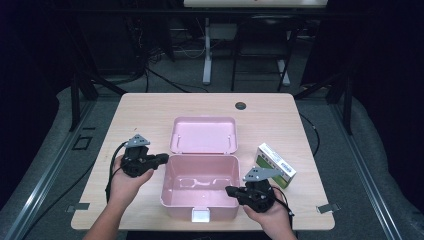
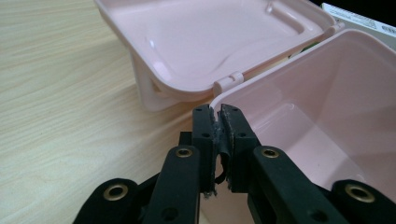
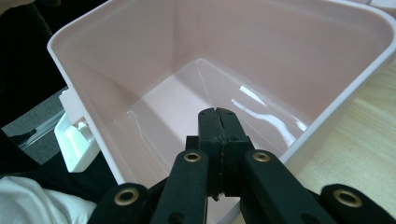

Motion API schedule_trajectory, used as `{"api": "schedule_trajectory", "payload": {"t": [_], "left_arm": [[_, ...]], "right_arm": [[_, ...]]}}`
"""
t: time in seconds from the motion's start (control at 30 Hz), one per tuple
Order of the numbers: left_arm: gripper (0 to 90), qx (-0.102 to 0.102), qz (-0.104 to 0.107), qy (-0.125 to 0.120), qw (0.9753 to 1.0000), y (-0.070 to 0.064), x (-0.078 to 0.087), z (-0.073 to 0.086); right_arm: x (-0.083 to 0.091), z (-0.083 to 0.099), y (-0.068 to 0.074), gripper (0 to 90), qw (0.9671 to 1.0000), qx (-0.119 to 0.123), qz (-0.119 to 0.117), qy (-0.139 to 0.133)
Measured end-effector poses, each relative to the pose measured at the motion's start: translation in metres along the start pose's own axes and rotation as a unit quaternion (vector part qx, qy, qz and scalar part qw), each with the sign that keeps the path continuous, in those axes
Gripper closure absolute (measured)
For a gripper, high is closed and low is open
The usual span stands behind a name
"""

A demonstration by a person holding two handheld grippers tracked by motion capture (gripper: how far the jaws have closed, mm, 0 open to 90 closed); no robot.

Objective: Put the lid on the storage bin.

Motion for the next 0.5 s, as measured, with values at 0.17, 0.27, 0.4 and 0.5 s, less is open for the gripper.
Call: {"api": "schedule_trajectory", "payload": {"t": [0.17, 0.27, 0.4, 0.5], "left_arm": [[84.6, 0.005, 0.005, -0.001, 1.0000, 0.0001, -0.0001, 0.0005], [84.7, 0.009, 0.009, -0.004, 0.9999, 0.0007, -0.0008, 0.0003], [84.8, 0.008, 0.008, -0.005, 0.9999, 0.0007, -0.0007, 0.0003], [84.6, 0.013, 0.007, -0.009, 0.9998, 0.0010, -0.0008, 0.0006]], "right_arm": [[0.0001, -0.0001, -0.0001, 89.9, 1.0000, 0.000, 0.000, -0.001], [0.0001, 0.0000, -0.0001, 89.9, 1.0000, -0.001, -0.002, -0.001], [0.0002, 0.0000, 0.0000, 89.5, 1.0000, -0.002, -0.002, -0.002], [0.0001, -0.0002, 0.0010, 87.5, 1.0000, 0.001, -0.002, -0.002]]}}
Point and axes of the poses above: each handheld gripper's, and its own axes: x roughly backward along the jaws, z roughly out of its underside, y roughly to its left, the point moved 10 cm from there along -x, roughly forward along the jaws, and after that the axes turned 15 degrees about -z, right-handed, at the moved point
